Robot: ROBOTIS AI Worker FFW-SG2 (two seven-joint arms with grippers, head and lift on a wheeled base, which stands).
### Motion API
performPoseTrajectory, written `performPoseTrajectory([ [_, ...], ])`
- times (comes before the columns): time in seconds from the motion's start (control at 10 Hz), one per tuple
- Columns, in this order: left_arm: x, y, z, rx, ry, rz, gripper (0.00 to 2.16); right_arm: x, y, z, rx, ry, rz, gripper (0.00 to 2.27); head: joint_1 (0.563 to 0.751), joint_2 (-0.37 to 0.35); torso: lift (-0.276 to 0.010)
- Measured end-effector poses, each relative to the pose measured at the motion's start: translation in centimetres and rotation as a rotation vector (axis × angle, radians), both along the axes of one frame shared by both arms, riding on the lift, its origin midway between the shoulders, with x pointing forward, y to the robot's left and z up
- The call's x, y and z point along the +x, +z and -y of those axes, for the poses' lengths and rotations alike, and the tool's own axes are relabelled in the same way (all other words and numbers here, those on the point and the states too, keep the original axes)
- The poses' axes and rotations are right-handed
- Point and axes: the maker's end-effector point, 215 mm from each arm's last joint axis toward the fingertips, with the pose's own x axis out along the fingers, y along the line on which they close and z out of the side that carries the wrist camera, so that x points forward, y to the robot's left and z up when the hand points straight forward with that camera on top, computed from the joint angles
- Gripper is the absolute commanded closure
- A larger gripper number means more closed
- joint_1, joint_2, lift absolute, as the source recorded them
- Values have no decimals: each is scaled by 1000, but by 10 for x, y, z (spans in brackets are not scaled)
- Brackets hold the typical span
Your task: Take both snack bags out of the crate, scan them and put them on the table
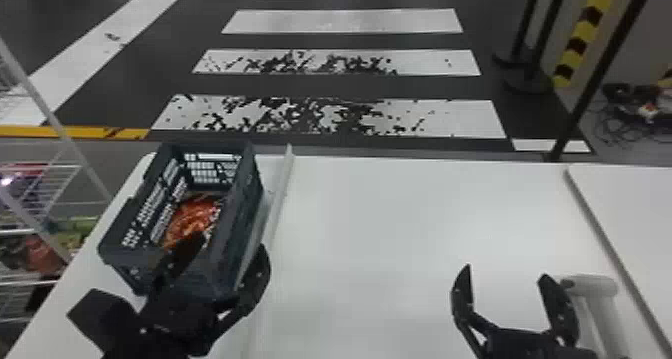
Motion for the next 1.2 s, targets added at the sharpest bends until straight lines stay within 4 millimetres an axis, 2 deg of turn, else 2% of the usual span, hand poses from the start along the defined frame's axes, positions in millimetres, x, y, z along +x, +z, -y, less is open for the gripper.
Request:
performPoseTrajectory([
  [0.2,6,30,-1,23,-3,-8,80,-1,-2,2,3,-5,-1,39,695,47,-92],
  [0.3,12,42,-9,32,13,1,83,-2,-4,2,5,-6,-1,39,695,57,-92],
  [0.7,53,94,-94,-12,172,33,83,-4,-9,-2,10,2,-12,43,695,171,-92],
  [0.9,79,117,-124,7,215,49,83,-7,-13,-6,11,9,-25,43,695,201,-92],
  [1.0,92,117,-135,9,222,20,80,-8,-15,-8,12,12,-30,43,695,219,-92],
  [1.2,116,93,-144,54,209,-132,66,-11,-17,-12,17,19,-36,43,695,233,-92],
])
